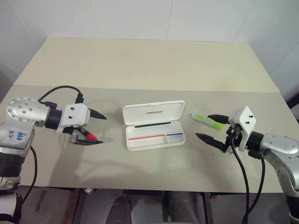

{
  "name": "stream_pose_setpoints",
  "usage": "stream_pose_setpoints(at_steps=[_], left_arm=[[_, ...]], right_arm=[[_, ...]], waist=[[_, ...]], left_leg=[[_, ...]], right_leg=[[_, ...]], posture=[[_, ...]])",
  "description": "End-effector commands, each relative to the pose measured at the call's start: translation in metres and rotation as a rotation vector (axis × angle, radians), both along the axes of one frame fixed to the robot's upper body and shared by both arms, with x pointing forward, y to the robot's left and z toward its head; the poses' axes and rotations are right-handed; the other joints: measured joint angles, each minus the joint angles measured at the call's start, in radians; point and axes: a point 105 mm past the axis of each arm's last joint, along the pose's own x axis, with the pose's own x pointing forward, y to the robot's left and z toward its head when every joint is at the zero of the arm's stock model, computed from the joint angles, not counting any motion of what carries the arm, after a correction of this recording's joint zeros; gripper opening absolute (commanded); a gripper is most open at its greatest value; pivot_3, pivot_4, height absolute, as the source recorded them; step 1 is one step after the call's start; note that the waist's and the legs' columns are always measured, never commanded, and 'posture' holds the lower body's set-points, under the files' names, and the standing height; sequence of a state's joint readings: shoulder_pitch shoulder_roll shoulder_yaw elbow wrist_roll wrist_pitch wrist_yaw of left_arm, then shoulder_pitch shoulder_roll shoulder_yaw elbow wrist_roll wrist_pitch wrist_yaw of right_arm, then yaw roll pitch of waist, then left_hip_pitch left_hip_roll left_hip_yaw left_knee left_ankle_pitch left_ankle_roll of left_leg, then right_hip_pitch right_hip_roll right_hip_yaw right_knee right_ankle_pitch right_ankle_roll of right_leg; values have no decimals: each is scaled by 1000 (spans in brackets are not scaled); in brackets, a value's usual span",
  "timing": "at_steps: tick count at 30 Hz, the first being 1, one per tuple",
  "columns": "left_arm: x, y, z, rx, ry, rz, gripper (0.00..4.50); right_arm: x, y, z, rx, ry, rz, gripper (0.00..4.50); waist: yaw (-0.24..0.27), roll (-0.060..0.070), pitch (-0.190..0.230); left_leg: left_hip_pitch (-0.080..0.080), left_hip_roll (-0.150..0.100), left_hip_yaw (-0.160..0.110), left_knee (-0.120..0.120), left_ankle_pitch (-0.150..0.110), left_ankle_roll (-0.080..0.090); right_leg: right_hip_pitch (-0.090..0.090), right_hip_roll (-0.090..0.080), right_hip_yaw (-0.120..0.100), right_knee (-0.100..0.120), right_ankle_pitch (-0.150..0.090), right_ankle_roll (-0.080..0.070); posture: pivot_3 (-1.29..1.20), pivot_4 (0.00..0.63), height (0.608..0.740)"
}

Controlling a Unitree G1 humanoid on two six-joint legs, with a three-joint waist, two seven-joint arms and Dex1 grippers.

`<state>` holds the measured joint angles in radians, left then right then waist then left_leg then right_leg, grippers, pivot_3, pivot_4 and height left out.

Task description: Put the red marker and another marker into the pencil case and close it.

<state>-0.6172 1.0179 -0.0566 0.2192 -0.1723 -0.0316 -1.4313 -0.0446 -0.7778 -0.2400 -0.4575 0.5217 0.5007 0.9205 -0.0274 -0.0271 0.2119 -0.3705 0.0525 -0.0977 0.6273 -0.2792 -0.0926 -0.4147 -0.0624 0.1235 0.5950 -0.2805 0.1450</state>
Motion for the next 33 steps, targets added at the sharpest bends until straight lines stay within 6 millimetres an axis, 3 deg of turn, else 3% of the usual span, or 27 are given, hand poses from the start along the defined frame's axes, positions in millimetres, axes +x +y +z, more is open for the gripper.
stream_pose_setpoints(at_steps=[1, 5, 14, 23, 33], left_arm=[[5, 12, 11, 73, -21, -17, 4477], [5, 20, 13, 119, 17, -42, 4477], [-4, 31, 17, 182, 63, -77, 4477], [-11, 47, -3, 225, 176, -48, 4477], [-4, 60, -17, 348, 212, -54, 4477]], right_arm=[[-29, 14, 29, 35, -76, 151, 4500], [-43, 22, 39, 73, -86, 211, 4500], [-40, 23, 48, 118, -119, 182, 4500], [-55, 35, 56, 175, -130, 260, 4500], [-45, 32, 49, 147, -127, 196, 4500]], waist=[[-1, 0, 0], [-6, -1, 0], [-4, -1, 1], [-3, -2, 1], [-2, -2, 1]], left_leg=[[0, 0, 0, 0, 0, 0], [1, 0, 0, 1, 0, 0], [1, 1, 0, 2, 0, 0], [1, 1, 0, 2, 0, 0], [1, 1, 0, 2, 0, 0]], right_leg=[[0, 0, 0, 0, 0, 0], [1, 0, 0, 0, 0, 0], [0, 0, 0, 2, 0, 0], [0, 0, 0, 4, -1, -1], [0, 0, 0, 4, -1, -1]], posture=[[0, 150, 740], [0, 150, 740], [0, 150, 740], [0, 150, 740], [0, 150, 740]])
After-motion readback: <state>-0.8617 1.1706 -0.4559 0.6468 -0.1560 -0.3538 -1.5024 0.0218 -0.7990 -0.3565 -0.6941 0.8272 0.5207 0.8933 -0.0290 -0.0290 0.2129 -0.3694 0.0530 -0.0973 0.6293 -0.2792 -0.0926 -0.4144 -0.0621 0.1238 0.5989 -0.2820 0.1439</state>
